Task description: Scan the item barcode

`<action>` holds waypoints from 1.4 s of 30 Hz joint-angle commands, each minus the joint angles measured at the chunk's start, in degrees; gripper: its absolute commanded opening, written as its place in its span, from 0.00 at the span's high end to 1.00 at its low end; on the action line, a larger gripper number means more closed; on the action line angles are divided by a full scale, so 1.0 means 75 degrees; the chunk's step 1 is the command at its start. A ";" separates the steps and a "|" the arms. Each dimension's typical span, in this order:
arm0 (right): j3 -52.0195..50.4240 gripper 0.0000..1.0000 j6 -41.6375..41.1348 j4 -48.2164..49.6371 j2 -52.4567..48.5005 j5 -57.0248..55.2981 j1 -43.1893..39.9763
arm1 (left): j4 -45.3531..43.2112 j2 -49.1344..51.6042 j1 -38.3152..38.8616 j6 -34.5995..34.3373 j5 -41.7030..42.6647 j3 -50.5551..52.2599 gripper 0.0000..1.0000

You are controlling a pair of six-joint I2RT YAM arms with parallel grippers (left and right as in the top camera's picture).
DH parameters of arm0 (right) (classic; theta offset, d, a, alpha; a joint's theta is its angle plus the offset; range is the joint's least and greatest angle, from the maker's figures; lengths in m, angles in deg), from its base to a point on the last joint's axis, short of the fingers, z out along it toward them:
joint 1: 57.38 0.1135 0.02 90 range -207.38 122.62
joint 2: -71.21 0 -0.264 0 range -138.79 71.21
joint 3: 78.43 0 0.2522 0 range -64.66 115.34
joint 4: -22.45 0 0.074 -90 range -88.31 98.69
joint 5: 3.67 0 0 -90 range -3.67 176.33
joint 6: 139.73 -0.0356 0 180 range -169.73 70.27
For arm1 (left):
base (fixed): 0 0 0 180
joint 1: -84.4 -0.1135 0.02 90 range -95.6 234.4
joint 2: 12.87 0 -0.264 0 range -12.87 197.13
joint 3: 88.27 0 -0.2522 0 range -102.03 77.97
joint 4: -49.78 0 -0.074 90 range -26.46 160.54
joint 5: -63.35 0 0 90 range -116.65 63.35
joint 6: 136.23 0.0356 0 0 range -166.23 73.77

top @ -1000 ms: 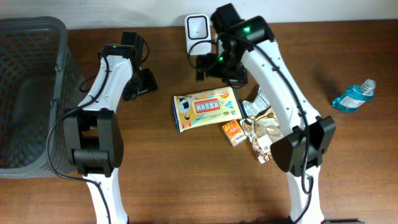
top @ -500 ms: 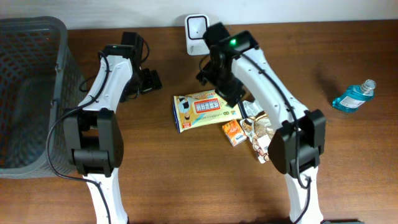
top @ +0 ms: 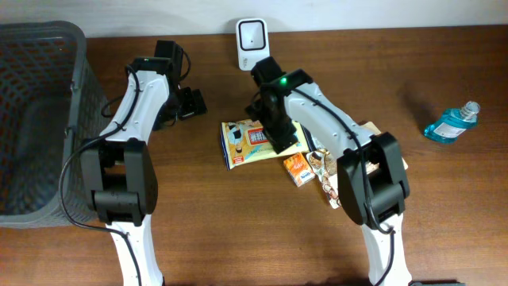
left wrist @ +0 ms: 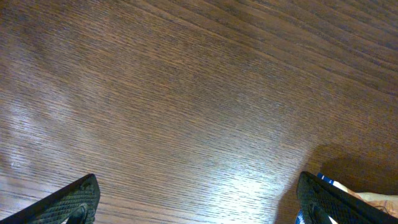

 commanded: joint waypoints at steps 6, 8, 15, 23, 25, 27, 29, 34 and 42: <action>-0.0041 0.01 -0.0749 0.0187 -0.0895 -0.0143 0.0519 | 0.0006 -0.0227 -0.0041 0.0017 -0.0055 0.0076 0.01; -0.0041 0.00 -0.0766 0.0230 -0.1087 -0.0149 0.0504 | 0.0006 -0.0227 -0.0041 0.0017 -0.0055 0.0076 0.01; 0.0076 0.26 0.0428 0.0230 -0.1195 -0.0475 0.0516 | 0.0006 -0.0227 -0.0047 0.0017 -0.0055 0.0076 0.01; 0.1081 0.28 0.3698 -0.0629 -0.1151 -0.1064 0.0414 | 0.0006 -0.0227 -0.0020 0.0017 -0.0055 0.0076 0.01; 0.1632 0.23 0.5126 -0.1224 -0.1148 -0.1603 0.0425 | 0.0006 -0.0227 0.0012 0.0017 -0.0055 0.0076 0.01; 0.2046 0.20 0.6027 -0.1795 -0.1148 -0.2159 0.0420 | 0.0006 -0.0227 0.0003 0.0017 -0.0055 0.0076 0.01; 0.2430 0.15 0.6254 -0.2410 -0.1139 -0.2667 0.0405 | 0.0006 -0.0227 -0.0012 0.0017 -0.0055 0.0076 0.01; 0.3005 0.13 0.4873 -0.2570 -0.1137 -0.1475 0.0271 | 0.0006 -0.0227 -0.0009 0.0017 -0.0055 0.0076 0.01; 0.2352 0.08 0.1647 -0.1638 -0.1224 -0.1434 0.0271 | 0.0006 -0.0227 -0.0012 0.0017 -0.0055 0.0076 0.01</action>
